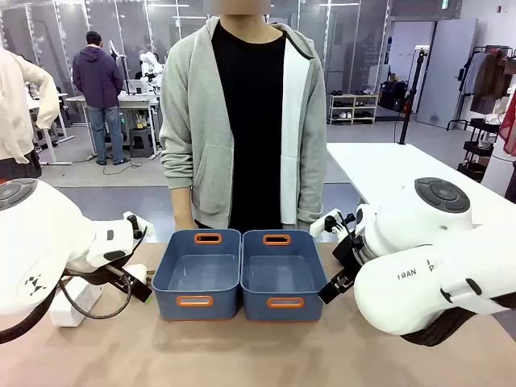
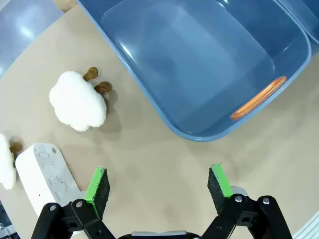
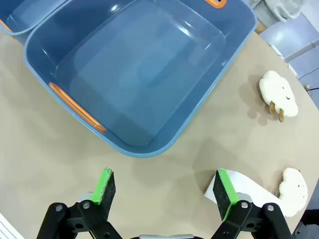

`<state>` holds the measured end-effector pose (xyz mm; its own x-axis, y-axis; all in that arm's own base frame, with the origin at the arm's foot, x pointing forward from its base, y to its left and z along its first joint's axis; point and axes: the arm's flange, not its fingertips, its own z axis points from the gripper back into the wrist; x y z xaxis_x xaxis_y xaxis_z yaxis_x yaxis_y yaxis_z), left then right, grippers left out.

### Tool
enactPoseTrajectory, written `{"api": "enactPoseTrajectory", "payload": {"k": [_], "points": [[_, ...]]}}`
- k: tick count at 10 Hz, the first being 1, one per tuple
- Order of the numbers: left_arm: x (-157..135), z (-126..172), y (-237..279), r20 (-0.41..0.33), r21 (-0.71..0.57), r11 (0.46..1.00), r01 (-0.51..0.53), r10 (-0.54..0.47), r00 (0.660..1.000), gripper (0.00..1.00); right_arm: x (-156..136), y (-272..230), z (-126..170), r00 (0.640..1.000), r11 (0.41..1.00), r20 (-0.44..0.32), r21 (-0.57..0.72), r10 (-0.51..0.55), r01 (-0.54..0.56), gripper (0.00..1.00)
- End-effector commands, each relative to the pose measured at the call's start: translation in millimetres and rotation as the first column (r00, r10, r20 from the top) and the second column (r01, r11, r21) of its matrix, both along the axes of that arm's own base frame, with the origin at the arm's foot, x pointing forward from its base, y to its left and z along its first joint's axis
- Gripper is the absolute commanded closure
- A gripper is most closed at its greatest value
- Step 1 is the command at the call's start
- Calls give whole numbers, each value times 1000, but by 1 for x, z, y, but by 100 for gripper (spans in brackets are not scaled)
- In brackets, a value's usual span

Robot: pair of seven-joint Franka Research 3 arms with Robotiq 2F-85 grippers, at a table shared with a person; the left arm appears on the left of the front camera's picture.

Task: Sort the digital clocks into the basket.
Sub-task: Pick up the Digital clock from the table and place it into the empty Plastic storage basket.

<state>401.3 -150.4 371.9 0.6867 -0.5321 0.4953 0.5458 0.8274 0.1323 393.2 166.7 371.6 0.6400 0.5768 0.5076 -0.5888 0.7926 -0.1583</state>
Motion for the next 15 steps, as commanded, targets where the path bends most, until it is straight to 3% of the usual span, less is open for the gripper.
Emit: {"api": "enactPoseTrajectory", "payload": {"k": [1, 11, 12, 14, 15], "points": [[0, 0, 0, 0, 0, 1000, 0, 0, 1000, 0, 0, 0, 0, 1000, 1000, 0, 0, 0, 0, 0], [0, 0, 0, 0, 0, 1000, 1, -1, 1000, 0, 0, 0, 0, 1000, 1000, 0, 0, 0, 0, 0], [2, 24, 1, 25, -13, 1000, 13, -13, 1000, 0, 0, 0, 0, 1000, 1000, 1, -2, 2, -2, 0], [0, 72, 9, 33, -62, 998, 14, -12, 999, 0, -3, 3, 35, 1000, 1000, -18, 0, 19, -19, 0], [-5, 87, 12, -2, -86, 995, 42, -42, 999, 0, -2, 3, 48, 999, 1000, -34, 0, 28, -28, 0]]}}
